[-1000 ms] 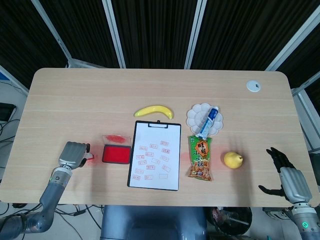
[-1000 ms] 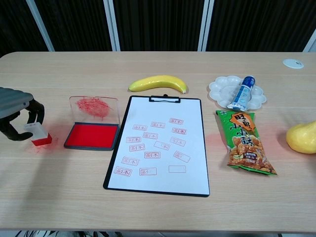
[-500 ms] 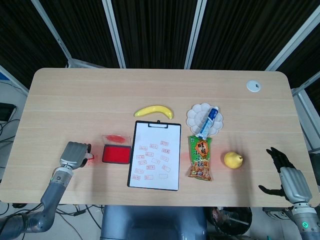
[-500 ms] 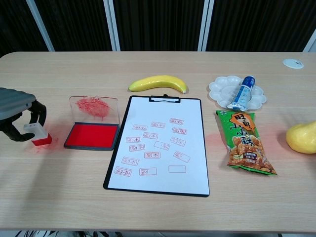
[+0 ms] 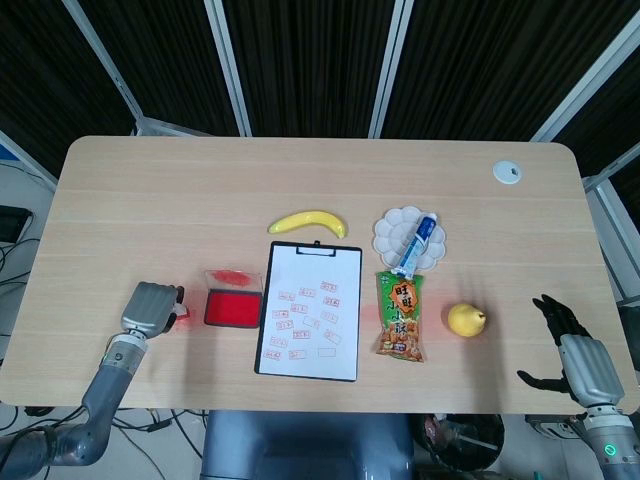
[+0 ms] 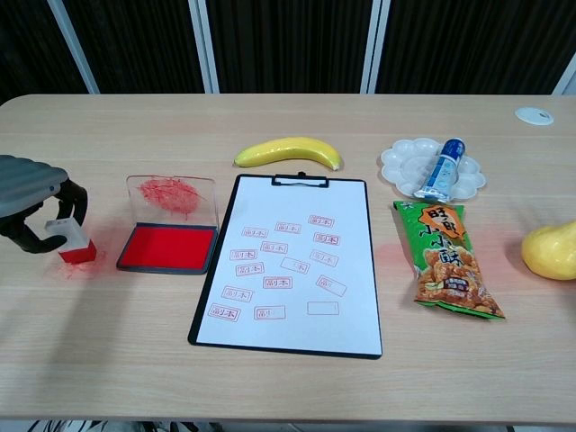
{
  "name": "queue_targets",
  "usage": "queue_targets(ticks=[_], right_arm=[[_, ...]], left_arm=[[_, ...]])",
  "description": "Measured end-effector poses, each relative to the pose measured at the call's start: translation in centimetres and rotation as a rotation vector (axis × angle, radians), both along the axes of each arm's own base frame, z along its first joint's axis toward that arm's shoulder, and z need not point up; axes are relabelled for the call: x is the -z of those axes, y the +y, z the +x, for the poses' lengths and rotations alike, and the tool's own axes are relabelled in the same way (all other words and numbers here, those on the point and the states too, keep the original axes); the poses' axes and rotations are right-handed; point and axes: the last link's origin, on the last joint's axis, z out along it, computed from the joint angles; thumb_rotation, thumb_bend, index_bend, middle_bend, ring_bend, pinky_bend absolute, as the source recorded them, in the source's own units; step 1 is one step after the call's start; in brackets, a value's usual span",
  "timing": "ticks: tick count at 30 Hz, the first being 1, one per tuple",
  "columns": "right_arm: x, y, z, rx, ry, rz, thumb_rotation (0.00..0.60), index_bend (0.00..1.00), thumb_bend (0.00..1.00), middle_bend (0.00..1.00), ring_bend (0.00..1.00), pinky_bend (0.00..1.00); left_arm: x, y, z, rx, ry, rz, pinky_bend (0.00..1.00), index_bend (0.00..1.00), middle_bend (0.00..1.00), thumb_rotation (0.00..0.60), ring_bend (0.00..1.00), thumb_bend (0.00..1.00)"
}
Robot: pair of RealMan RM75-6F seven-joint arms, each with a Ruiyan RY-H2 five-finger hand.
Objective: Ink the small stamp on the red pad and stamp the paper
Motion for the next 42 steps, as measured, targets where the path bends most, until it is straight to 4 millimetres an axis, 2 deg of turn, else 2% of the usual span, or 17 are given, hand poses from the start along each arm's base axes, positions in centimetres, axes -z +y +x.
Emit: queue_targets(ticks=[11, 27, 42], right_arm=[[0.0, 0.0, 0.0, 0.0, -0.001, -0.001, 0.6, 0.09, 0.05, 0.0, 0.0, 0.22], [0.0, -0.1, -0.1, 0.007, -0.005, -0.002, 0.6, 0.1, 0.05, 0.0, 0.0, 0.22], [0.0, -0.3, -0.1, 0.014, -0.006, -0.001, 0.6, 0.1, 0.05, 0.0, 0.0, 0.22]], left_arm=[[-0.8, 0.0, 2.8, 0.159, -0.016, 0.015, 1.0, 0.64, 0.68, 0.6, 0.89, 0.61], [1.7, 1.4, 6.0, 0.237, 0.023, -0.062, 1.0, 0.64, 0.68, 0.6, 0.89, 0.61], [4.0, 1.8, 6.4, 0.236, 0.079, -0.113, 1.0, 0.65, 0.69, 0.6, 0.89, 0.61]])
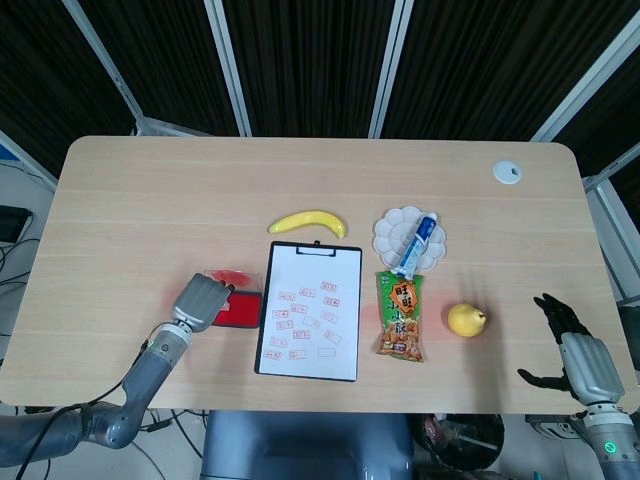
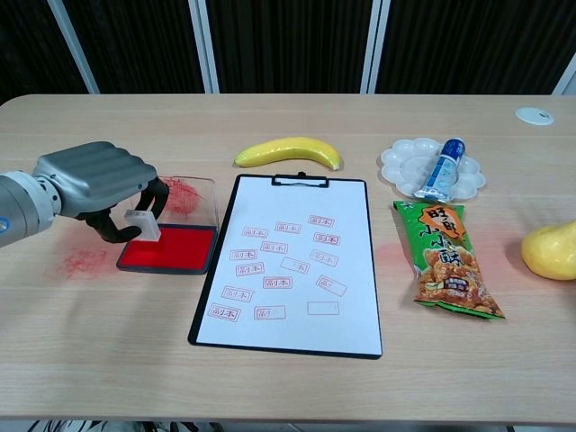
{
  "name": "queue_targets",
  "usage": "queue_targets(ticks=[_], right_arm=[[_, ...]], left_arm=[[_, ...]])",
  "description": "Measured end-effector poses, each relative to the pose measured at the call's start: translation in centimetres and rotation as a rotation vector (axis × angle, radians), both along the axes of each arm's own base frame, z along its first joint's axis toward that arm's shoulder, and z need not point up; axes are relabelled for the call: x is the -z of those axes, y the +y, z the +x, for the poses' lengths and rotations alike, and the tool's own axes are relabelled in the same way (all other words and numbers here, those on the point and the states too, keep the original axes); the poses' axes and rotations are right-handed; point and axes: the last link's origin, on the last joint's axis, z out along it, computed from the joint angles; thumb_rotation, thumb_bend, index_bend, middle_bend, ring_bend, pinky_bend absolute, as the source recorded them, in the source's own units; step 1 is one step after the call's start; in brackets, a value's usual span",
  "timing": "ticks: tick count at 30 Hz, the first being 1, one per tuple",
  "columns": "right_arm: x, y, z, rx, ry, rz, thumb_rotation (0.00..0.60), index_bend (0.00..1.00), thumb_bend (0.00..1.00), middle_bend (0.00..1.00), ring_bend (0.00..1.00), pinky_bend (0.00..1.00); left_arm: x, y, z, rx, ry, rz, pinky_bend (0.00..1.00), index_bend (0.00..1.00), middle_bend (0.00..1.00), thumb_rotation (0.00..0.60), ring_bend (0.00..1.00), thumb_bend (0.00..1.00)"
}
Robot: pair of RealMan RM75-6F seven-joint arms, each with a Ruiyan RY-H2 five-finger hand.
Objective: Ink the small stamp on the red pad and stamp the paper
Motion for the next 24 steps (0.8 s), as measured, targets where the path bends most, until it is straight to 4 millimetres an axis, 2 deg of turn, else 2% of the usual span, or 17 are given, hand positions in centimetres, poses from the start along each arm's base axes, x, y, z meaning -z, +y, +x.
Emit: queue_targets(ticks=[14, 24], right_arm=[[0.0, -0.03, 0.01, 0.0, -0.001, 0.001, 0.6, 0.1, 0.05, 0.0, 0.0, 0.22], [-0.01, -0.01, 0.03, -0.003, 0.0, 0.0, 0.6, 0.1, 0.05, 0.0, 0.0, 0.22]], left_arm=[[1.03, -0.05, -0.31, -0.004, 0.03, -0.019, 1.0, 0.66, 0.7, 0.6, 0.89, 0.61], [0.24, 0.0, 0.54, 0.007, -0.003, -0.006, 1.0, 0.67, 0.7, 0.6, 0.89, 0.61]])
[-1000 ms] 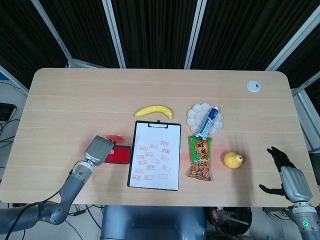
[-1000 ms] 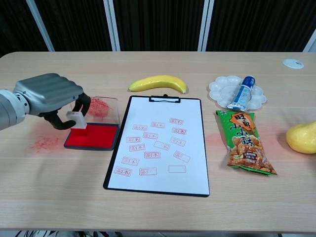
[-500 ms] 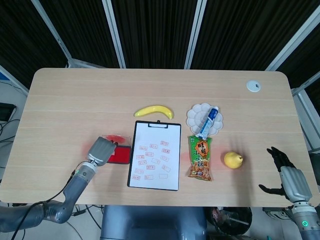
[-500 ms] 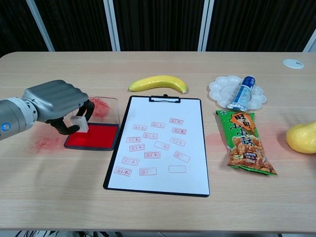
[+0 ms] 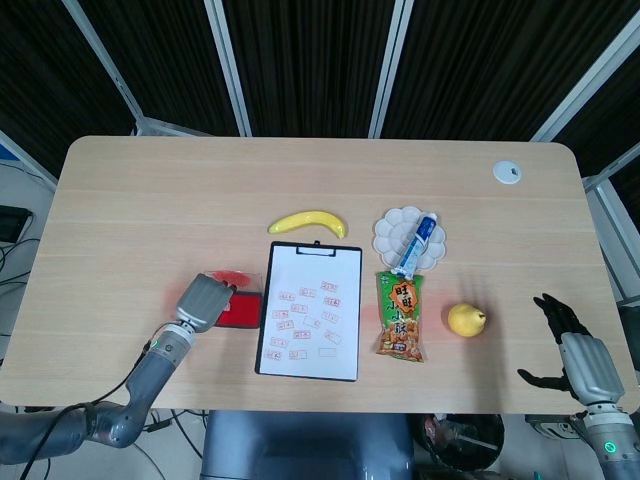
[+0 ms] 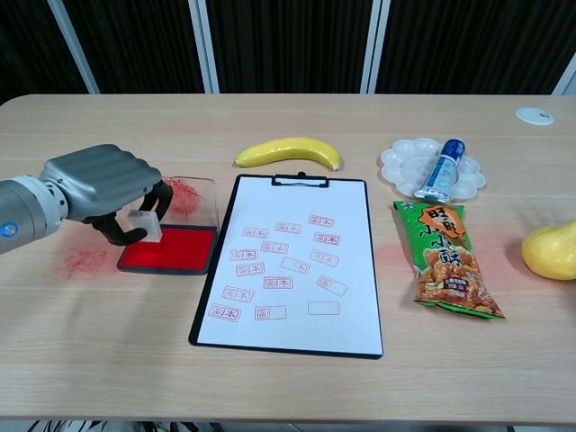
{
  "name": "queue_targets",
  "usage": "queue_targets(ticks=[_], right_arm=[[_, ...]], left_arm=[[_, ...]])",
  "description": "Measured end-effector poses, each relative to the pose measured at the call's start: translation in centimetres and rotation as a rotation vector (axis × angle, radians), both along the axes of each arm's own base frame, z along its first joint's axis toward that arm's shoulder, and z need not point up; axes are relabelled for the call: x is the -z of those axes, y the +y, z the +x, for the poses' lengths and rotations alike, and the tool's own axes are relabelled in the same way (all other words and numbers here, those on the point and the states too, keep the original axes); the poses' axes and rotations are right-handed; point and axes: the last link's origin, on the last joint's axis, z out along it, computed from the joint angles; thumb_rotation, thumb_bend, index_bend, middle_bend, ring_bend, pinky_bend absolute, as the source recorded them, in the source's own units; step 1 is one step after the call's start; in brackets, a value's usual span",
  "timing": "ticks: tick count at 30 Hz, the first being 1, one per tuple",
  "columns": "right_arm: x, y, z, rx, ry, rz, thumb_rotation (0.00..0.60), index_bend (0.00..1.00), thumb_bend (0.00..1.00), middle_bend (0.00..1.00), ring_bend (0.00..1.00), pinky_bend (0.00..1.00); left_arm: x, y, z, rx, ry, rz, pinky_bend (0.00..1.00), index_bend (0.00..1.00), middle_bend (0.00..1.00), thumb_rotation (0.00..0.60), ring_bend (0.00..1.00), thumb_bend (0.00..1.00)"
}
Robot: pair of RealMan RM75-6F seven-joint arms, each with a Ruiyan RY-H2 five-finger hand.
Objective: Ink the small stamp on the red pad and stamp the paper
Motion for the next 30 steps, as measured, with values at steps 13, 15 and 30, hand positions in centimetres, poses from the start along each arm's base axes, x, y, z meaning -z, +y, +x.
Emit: queue_targets(ticks=[13, 15, 30], right_arm=[[0.0, 0.1, 0.0, -0.004, 0.002, 0.0, 0.6, 0.1, 0.05, 0.0, 0.0, 0.22], [0.0, 0.1, 0.0, -0.004, 0.002, -0.001, 0.6, 0.1, 0.05, 0.0, 0.0, 0.22], [-0.1, 0.0, 0.0, -0.004, -0.001, 0.0, 0.6, 0.1, 0.05, 0.0, 0.0, 0.22]], left_arm=[[-0.9, -0.8, 1.0, 0.018, -0.02, -0.013, 1.0, 0.67, 0.7, 0.6, 0.89, 0.61], [-0.8, -1.0, 0.9, 0.018, -0.012, -0.017, 1.0, 0.67, 0.7, 0.6, 0.89, 0.61], [0.4, -1.3, -0.1, 0.001, 0.021, -0.032, 1.0, 0.67, 0.71, 0.6, 0.89, 0.61]])
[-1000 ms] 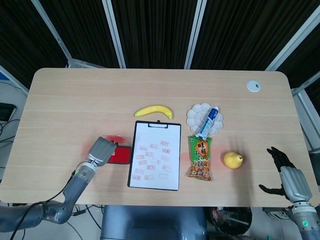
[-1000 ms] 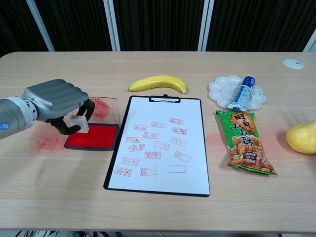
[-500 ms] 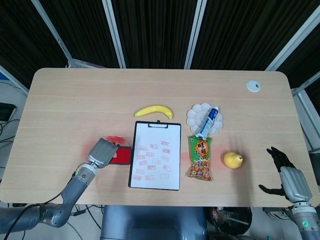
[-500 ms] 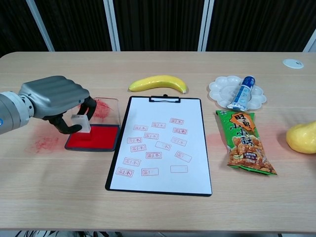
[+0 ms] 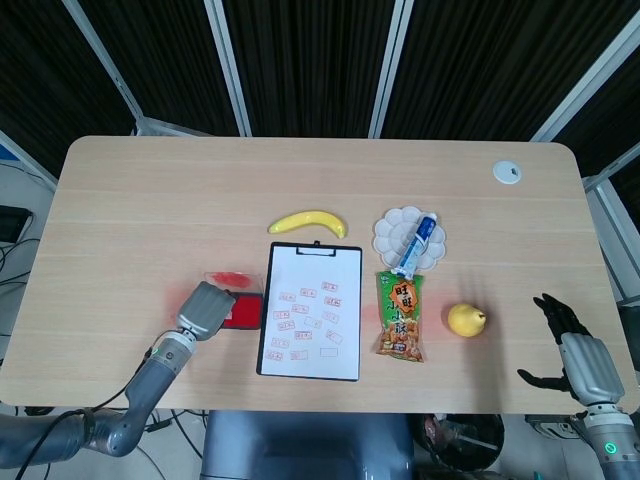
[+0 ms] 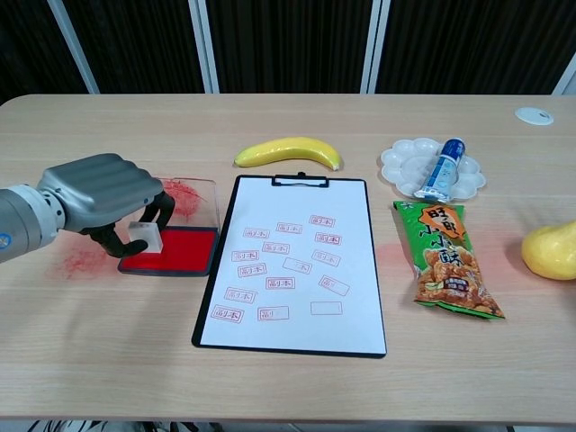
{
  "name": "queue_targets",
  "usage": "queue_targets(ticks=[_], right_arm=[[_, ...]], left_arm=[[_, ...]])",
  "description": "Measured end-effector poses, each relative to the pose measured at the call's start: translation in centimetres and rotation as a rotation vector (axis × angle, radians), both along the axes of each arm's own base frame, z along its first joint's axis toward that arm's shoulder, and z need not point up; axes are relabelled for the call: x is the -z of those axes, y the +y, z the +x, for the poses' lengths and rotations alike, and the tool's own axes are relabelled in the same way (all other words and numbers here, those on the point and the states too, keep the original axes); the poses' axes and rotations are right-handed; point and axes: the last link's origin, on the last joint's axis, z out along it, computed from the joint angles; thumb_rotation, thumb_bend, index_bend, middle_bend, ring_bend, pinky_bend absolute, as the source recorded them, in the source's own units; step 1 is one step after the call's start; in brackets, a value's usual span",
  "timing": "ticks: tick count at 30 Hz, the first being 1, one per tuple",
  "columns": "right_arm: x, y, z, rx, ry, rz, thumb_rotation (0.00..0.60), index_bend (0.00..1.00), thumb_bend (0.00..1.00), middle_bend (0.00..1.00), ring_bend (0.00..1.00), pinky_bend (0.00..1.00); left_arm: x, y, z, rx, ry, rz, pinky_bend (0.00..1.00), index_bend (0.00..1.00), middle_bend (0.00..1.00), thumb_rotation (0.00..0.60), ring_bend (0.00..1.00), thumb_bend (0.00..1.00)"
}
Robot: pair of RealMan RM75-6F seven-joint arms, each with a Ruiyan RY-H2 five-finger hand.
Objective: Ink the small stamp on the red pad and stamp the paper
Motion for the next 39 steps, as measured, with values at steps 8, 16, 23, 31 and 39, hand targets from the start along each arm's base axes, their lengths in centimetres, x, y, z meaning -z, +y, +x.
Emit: queue_targets(ticks=[8, 16, 23, 31, 39], right_arm=[[0.0, 0.0, 0.0, -0.001, 0.001, 0.001, 0.6, 0.1, 0.05, 0.0, 0.0, 0.22], [0.0, 0.0, 0.0, 0.0, 0.0, 0.0, 0.6, 0.1, 0.05, 0.0, 0.0, 0.22], [0.0, 0.0, 0.0, -0.001, 0.0, 0.0, 0.6, 0.1, 0.05, 0.0, 0.0, 0.22], [0.0, 0.0, 0.0, 0.0, 0.0, -0.001, 0.6, 0.1, 0.05, 0.0, 0.0, 0.22], [0.0, 0.0, 0.0, 0.005, -0.007, 0.001, 0.6, 0.1, 0.05, 0.0, 0.0, 0.22]], left_arm=[[0.2, 0.0, -0.3, -0.006, 0.008, -0.005, 1.0, 0.68, 0.71, 0.6, 0.89, 0.61], [0.0, 0.1, -0.1, 0.001, 0.006, 0.003, 1.0, 0.68, 0.71, 0.6, 0.89, 0.61], [-0.8, 0.6, 0.5, 0.012, -0.004, 0.028, 1.0, 0.68, 0.71, 0.6, 0.89, 0.61], [-1.6, 1.2, 1.0, 0.007, -0.023, 0.052, 1.0, 0.68, 0.71, 0.6, 0.89, 0.61], [-2.1, 1.3, 2.2, 0.025, -0.048, 0.061, 1.0, 0.68, 0.71, 0.6, 0.89, 0.61]])
